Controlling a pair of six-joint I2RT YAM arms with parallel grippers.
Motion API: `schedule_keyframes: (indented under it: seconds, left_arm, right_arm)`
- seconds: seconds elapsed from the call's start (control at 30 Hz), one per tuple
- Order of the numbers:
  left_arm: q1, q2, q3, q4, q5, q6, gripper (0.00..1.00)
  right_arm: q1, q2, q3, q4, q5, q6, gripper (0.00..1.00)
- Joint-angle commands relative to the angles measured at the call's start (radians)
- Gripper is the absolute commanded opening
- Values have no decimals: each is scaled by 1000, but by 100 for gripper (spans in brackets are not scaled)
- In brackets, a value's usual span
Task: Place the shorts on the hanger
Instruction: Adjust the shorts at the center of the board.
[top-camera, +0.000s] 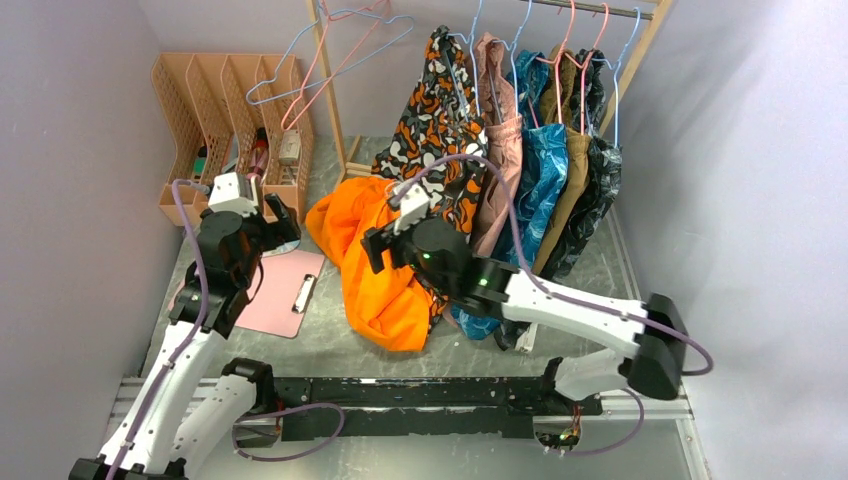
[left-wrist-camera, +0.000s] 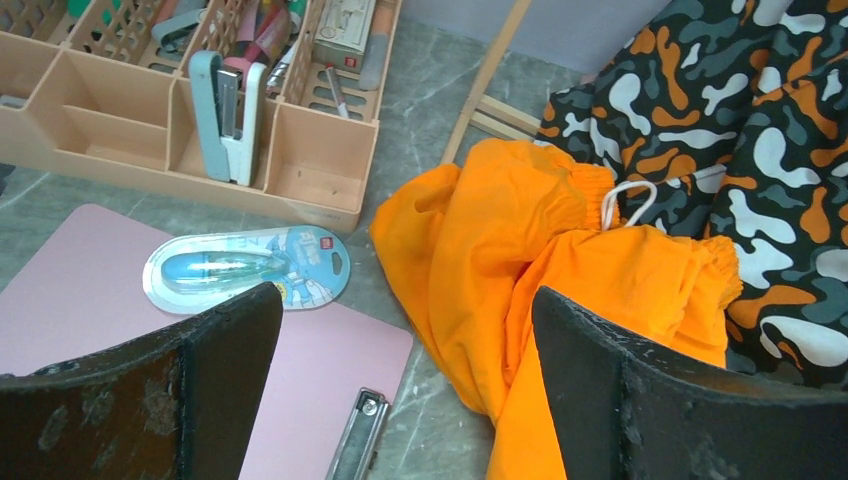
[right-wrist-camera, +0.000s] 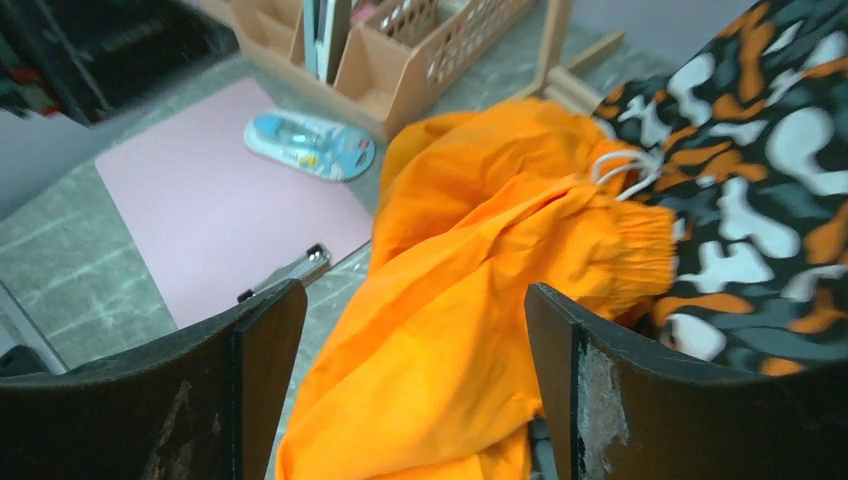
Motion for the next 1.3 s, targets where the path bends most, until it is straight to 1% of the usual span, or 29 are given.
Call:
schedule_keyframes:
  seconds: [0.0, 0.17, 0.33, 0.43, 0.53, 0.67, 0.7, 0.73, 0.8, 0.87, 0.93, 1.0, 1.03, 1.1, 1.17, 1.27]
  left_arm:
    - [-7, -11, 0, 16, -60, -7, 98]
    - [-7, -35, -10, 23, -54, -7, 98]
    - [-8, -38, -9, 23, -41, -8, 98]
    - [-8, -43, -5, 11, -57, -11, 97]
    - [-10, -53, -8, 16, -57, -11, 97]
    - [-11, -57, -9, 17, -43, -11, 96]
    - [-11, -56, -7, 14, -45, -11, 96]
    - [-11, -57, -4, 10, -47, -11, 96]
    - [-11, -60, -4, 7, -49, -11, 96]
    - [-14, -66, -8, 7, -56, -11, 96]
    - [-16, -73, -10, 8, -67, -11, 96]
    - [-16, -76, -9, 6, -73, -11, 96]
    - [-16, -76, -8, 5, -75, -11, 95]
    - [-16, -75, -7, 2, -81, -11, 95]
    - [-16, -75, -6, -1, -85, -11, 95]
    - [-17, -75, -5, 1, -86, -11, 95]
  right_arm:
    - [-29, 153, 23, 9, -92, 114, 82]
    - [-83, 265, 6, 59, -120, 178, 75]
    - [-103, 365, 33, 30, -148, 191, 69]
    - [-103, 394, 27, 31, -135, 201, 68]
    - [-103, 399, 13, 45, -171, 199, 61]
    - [-102, 410, 28, 14, -216, 201, 38]
    - [-102, 404, 29, 9, -223, 200, 28]
    - [-102, 393, 30, 8, -231, 197, 21]
    - [-102, 350, 34, 6, -249, 179, 0]
    - [-95, 283, 50, -3, -260, 134, 0]
    - [-84, 180, 52, 12, -252, 60, 0]
    - [-83, 75, 46, 31, -307, -3, 0]
    - [-82, 38, 55, 16, -358, -31, 0]
    - [-81, 4, 96, -74, -484, -68, 0]
    - [-73, -1, 133, -187, -623, -88, 0]
    - [-39, 5, 121, -334, -794, -104, 0]
